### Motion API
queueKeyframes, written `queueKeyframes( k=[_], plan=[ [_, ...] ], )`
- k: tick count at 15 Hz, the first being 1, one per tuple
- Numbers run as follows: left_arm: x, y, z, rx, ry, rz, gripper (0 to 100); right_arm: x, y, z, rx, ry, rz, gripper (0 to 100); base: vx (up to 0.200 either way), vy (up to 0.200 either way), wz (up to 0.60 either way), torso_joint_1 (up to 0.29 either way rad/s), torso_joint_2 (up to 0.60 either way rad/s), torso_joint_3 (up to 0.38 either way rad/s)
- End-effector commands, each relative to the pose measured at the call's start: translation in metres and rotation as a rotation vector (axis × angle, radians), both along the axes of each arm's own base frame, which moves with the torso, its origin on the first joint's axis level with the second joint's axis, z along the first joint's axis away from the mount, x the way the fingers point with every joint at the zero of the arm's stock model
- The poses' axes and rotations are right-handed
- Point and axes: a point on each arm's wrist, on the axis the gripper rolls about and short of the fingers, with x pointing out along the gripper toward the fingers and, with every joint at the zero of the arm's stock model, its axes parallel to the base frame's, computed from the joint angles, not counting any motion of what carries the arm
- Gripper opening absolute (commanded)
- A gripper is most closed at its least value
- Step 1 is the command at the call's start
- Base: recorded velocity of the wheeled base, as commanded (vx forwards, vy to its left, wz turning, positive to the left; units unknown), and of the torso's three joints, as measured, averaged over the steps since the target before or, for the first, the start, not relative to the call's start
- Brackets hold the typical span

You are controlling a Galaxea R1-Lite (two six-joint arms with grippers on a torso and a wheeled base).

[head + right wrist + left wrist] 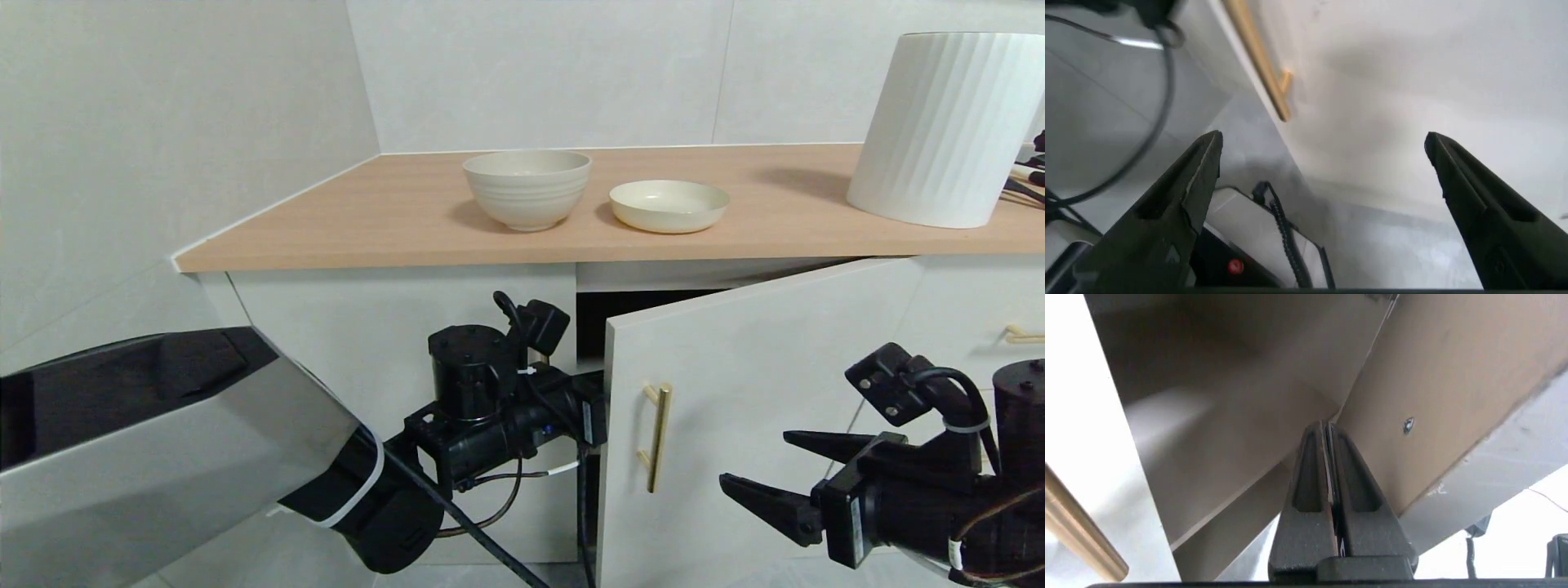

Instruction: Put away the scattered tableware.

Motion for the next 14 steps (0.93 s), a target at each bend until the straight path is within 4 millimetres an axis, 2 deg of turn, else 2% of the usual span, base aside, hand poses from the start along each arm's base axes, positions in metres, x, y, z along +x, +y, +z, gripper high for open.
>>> queueKeyframes(
  k=[1,6,9,14],
  plan=[
    [0.000,-0.001,-0.001,0.000,0.002,-0.003,0,-0.007,-0.003,0.007,0.022,-0.029,0.008,100,-0.200,0.000,0.00,0.002,0.00,0.002],
    [0.000,-0.003,-0.002,0.000,0.002,-0.008,0,-0.008,-0.004,0.005,0.018,-0.026,0.008,100,-0.200,0.000,0.00,0.005,0.00,0.003],
    [0.002,-0.005,-0.004,0.000,0.000,-0.011,0,-0.009,-0.004,0.004,0.015,-0.021,0.010,100,0.000,0.000,0.00,0.000,0.00,0.000],
    [0.014,-0.023,-0.011,-0.015,-0.018,-0.025,0,-0.009,-0.004,0.004,0.016,-0.022,0.010,100,0.000,0.000,0.00,0.000,0.00,0.000]
  ],
)
